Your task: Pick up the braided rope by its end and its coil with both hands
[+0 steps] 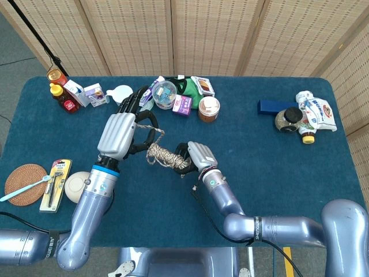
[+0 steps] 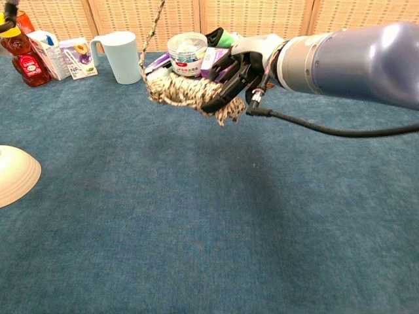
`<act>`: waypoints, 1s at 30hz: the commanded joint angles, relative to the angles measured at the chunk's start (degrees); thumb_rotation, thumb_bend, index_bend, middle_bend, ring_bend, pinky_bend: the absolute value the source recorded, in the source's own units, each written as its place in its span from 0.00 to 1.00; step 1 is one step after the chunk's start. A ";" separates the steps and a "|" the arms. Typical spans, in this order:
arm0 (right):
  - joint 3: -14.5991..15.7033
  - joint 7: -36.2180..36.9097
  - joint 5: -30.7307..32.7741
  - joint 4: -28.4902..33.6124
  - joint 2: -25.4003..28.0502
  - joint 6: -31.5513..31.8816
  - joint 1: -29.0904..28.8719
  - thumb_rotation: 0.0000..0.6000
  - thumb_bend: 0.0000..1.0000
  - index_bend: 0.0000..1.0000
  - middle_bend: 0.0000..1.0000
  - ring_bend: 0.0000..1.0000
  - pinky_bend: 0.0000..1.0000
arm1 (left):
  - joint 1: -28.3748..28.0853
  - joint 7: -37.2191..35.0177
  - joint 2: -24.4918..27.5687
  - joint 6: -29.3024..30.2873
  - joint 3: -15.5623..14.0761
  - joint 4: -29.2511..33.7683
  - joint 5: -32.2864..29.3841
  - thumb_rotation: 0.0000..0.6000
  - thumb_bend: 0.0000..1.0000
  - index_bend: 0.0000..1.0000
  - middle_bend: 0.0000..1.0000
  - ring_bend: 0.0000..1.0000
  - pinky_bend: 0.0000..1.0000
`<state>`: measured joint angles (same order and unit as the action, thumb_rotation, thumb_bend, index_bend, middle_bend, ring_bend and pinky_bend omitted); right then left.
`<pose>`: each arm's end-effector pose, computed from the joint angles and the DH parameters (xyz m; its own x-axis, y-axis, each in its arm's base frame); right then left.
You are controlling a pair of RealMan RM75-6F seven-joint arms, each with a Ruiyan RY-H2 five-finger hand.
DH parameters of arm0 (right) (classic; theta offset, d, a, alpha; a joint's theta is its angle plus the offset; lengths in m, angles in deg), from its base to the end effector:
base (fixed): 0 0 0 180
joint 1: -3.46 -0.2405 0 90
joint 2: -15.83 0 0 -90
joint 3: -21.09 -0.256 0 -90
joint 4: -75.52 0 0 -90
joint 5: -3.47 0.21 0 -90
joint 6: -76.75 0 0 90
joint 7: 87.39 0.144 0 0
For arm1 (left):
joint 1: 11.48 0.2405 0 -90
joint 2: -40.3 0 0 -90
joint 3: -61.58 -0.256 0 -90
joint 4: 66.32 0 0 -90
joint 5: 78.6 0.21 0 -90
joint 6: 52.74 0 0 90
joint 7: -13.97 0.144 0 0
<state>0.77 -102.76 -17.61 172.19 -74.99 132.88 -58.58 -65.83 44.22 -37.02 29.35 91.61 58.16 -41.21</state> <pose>-0.0263 -0.3588 -0.0318 -0.1029 -0.5211 0.8473 -0.9877 -0.0473 -0.1490 0.0168 0.3230 0.1167 -0.0578 0.0740 0.9956 0.9514 -0.2981 0.0774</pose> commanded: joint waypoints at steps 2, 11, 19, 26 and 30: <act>1.35 -0.54 -2.85 1.66 0.39 -1.93 0.42 1.00 0.56 0.61 0.56 0.49 0.75 | -2.56 0.72 -2.51 1.56 2.73 0.01 -4.41 1.00 0.45 0.55 0.00 0.00 0.07; 1.40 4.73 -9.69 6.21 3.64 -9.19 2.88 1.00 0.56 0.61 0.56 0.49 0.75 | -6.14 1.72 -6.02 3.07 5.21 -5.60 -10.51 1.00 0.45 0.55 0.00 0.00 0.07; -1.35 16.77 -22.73 9.18 8.20 -20.00 7.80 1.00 0.56 0.61 0.56 0.49 0.75 | -4.85 -1.06 -6.62 0.93 3.76 -9.95 -11.16 1.00 0.45 0.55 0.00 0.00 0.07; -3.67 23.95 -30.73 11.57 9.97 -22.37 10.50 1.00 0.56 0.61 0.56 0.49 0.75 | -3.21 -2.96 -6.94 -1.07 1.28 -13.84 -10.02 1.00 0.45 0.55 0.00 0.00 0.07; -4.36 26.92 -32.63 11.65 10.62 -22.37 11.12 1.00 0.56 0.61 0.56 0.49 0.75 | -1.82 -4.96 -7.21 -3.05 -0.23 -15.92 -9.34 1.00 0.45 0.55 0.00 0.00 0.07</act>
<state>-3.10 -76.82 -49.48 183.64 -64.84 110.71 -47.93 -68.25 39.89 -44.07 26.96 92.04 42.90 -50.97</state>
